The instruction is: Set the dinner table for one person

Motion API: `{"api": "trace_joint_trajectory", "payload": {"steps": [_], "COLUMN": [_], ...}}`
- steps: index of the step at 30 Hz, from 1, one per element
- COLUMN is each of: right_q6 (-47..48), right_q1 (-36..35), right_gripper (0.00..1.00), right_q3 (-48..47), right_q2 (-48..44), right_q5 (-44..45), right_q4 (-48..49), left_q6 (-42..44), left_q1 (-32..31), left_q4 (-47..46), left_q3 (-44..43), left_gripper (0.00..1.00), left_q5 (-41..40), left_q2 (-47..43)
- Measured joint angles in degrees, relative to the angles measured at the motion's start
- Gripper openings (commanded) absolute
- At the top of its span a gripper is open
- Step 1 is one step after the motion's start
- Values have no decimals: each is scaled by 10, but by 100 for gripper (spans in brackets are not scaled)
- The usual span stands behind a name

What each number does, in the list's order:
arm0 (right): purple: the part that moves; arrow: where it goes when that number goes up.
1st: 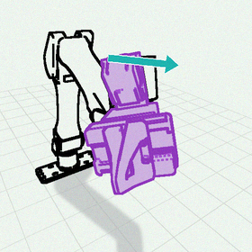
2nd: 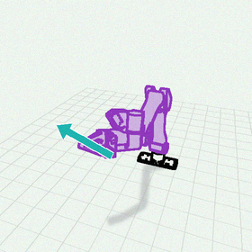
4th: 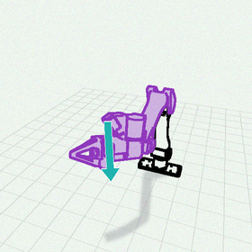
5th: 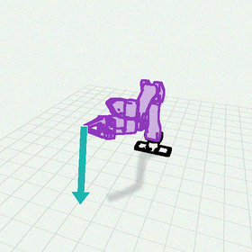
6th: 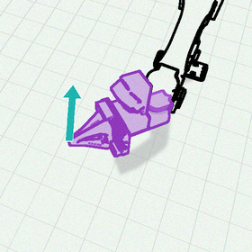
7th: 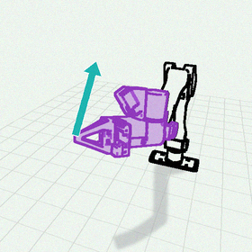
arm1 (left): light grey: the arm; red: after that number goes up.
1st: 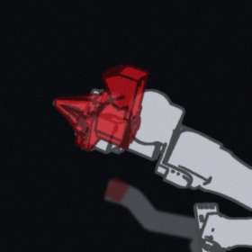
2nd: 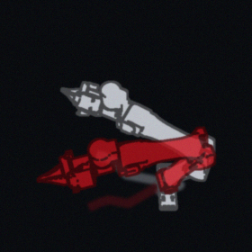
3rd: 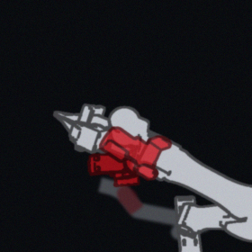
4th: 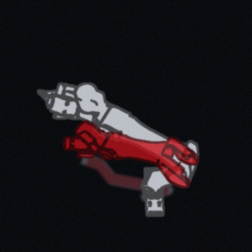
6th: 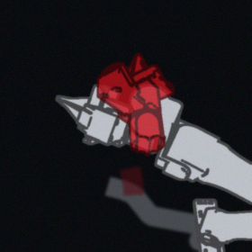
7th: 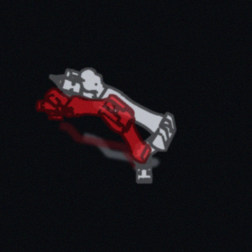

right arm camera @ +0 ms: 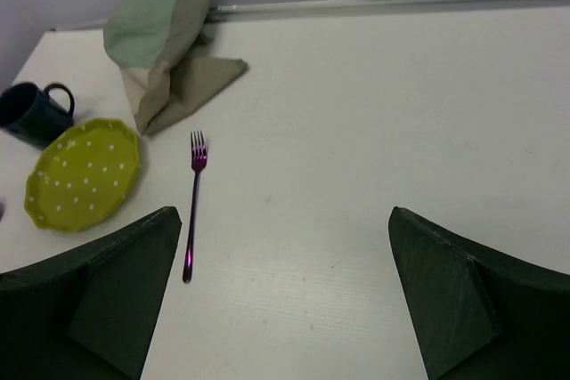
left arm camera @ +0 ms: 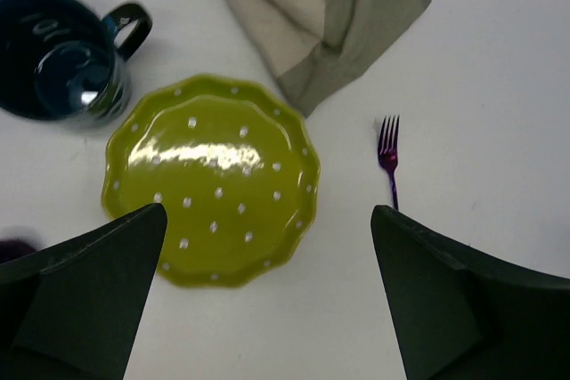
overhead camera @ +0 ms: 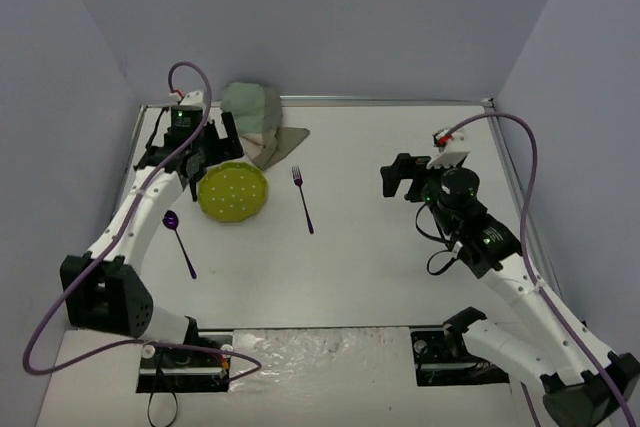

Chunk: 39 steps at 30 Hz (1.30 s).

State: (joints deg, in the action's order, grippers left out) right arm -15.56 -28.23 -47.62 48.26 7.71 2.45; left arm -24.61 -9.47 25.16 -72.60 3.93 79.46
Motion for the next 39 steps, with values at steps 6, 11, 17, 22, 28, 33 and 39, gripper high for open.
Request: {"api": "trace_joint_trajectory", "payload": {"steps": [6, 11, 17, 22, 28, 33, 39], "right_q6": [-3, 1, 11, 18, 21, 21, 20], "right_q1": [0, 0, 0, 0, 0, 0, -2], "right_gripper": [100, 100, 100, 100, 100, 100, 100], "right_q3": [0, -1, -4, -4, -4, -4, -4], "right_q2": [75, 88, 114, 133, 138, 138, 137], "right_q5": [-48, -72, -98, -117, -133, -138, -142], "right_q4": [-2, 0, 6, 6, 8, 8, 8], "left_q6": [-2, -1, 15, 40, 62, 81, 108], "left_q1": [-21, -27, -39, -60, -77, -78, -77], "left_q4": [-72, -106, -126, -141, -159, -149, -119], "left_q3": [-124, -210, -289, -297, -355, -429, -502], "left_gripper": [97, 97, 97, 97, 97, 91, 41], "left_q5": [-18, -31, -51, -64, -100, -145, -177], "left_q2": [142, 258, 404, 462, 507, 568, 646]}}
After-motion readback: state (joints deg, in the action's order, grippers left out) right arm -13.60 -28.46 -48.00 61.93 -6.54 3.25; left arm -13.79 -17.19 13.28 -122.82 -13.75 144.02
